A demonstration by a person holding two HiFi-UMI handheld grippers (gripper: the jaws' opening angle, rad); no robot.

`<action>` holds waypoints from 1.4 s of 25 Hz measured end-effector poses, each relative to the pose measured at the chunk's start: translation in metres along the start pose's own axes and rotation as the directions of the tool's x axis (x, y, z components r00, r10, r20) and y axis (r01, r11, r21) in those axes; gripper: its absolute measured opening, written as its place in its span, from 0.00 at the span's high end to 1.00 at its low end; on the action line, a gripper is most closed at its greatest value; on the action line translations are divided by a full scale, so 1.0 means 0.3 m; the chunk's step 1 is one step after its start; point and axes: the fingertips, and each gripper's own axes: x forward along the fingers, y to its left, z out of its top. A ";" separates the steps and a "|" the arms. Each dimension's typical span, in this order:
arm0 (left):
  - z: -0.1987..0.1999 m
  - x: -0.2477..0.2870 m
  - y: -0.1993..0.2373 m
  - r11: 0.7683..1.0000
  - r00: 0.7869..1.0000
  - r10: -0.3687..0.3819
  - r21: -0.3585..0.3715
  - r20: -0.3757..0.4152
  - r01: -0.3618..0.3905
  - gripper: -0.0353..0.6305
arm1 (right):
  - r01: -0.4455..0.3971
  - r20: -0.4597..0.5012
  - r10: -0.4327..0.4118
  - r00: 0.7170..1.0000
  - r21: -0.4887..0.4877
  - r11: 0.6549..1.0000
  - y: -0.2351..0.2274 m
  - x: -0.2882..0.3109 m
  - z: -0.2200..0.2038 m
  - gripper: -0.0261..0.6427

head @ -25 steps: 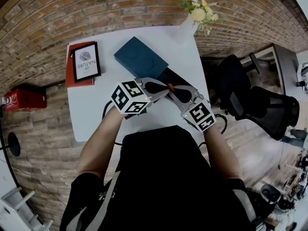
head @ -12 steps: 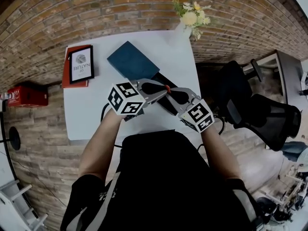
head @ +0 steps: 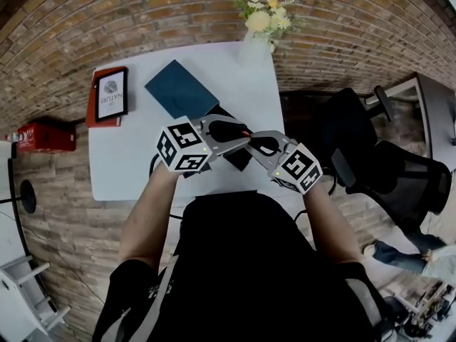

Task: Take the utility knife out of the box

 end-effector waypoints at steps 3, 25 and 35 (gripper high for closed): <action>0.015 0.044 -0.035 1.000 1.000 -0.013 0.027 -0.011 0.013 0.79 | -0.044 0.012 0.044 0.999 -0.015 0.999 0.003 -0.045 -0.004 0.94; 0.192 0.014 -0.046 0.968 0.955 0.236 0.041 0.179 -0.247 0.92 | 0.105 0.187 -0.115 0.975 0.067 0.992 -0.145 -0.277 0.045 0.95; 0.300 -0.209 0.061 0.942 0.917 0.325 0.006 0.232 -0.336 0.92 | 0.208 0.237 -0.238 0.942 0.146 0.967 -0.210 -0.239 0.192 0.96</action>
